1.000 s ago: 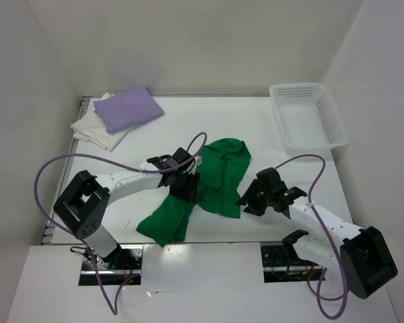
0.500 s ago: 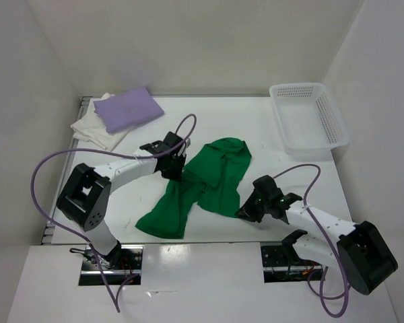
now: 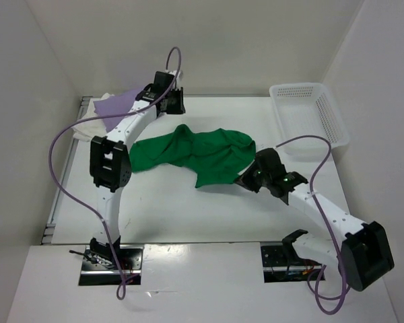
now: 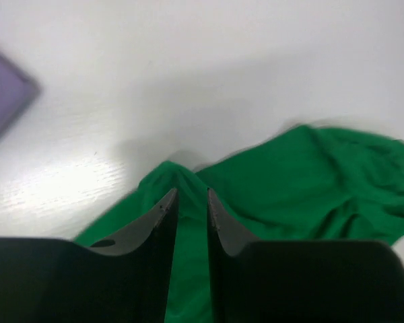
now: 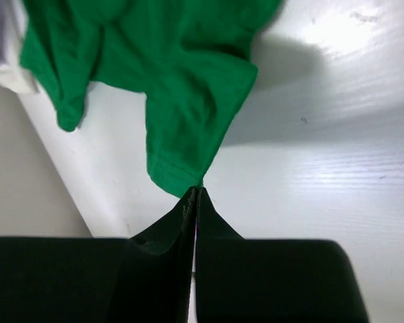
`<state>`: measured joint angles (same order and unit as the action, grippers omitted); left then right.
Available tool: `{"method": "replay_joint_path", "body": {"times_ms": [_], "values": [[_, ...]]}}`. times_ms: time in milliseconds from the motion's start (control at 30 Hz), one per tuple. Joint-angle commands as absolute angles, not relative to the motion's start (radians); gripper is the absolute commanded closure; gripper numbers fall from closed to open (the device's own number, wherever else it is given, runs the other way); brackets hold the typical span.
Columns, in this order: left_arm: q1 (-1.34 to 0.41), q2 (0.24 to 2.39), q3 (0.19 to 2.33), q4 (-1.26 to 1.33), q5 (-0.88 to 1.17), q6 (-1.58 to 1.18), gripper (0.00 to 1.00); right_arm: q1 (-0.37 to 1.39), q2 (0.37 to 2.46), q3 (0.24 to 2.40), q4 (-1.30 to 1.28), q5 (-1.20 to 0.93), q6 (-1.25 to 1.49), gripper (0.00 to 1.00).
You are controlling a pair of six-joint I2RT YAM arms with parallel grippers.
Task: Fold and stack the t-shirts
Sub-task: Flatten out the tshirt
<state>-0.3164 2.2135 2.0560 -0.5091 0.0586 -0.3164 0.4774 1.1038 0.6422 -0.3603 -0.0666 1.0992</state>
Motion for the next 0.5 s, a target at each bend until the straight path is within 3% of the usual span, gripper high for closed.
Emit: {"method": "replay_joint_path", "body": {"times_ms": [0, 133, 233, 267, 333, 467], "values": [[-0.316, 2.052, 1.966, -0.525, 0.145, -0.328, 0.71, 0.443, 1.019, 0.681, -0.468, -0.008, 1.048, 1.0], [-0.252, 1.832, 1.585, -0.425, 0.255, -0.374, 0.84, 0.378, 0.924, 0.631, -0.498, -0.06, 1.026, 1.0], [-0.219, 1.7, 1.438, -0.428, 0.185, -0.399, 0.87, 0.333, 0.884, 0.598, -0.509, -0.081, 1.002, 1.0], [-0.186, 1.678, 1.371, -0.428, 0.173, -0.419, 0.86, 0.333, 0.884, 0.588, -0.509, -0.09, 1.002, 1.0], [-0.137, 1.637, 1.31, -0.41, 0.217, -0.536, 0.65, 0.333, 0.894, 0.588, -0.497, -0.112, 0.993, 1.0], [-0.049, 1.55, 1.059, -0.152, 0.325, -0.869, 0.58, 0.333, 0.923, 0.578, -0.468, -0.123, 0.983, 1.0]]}}
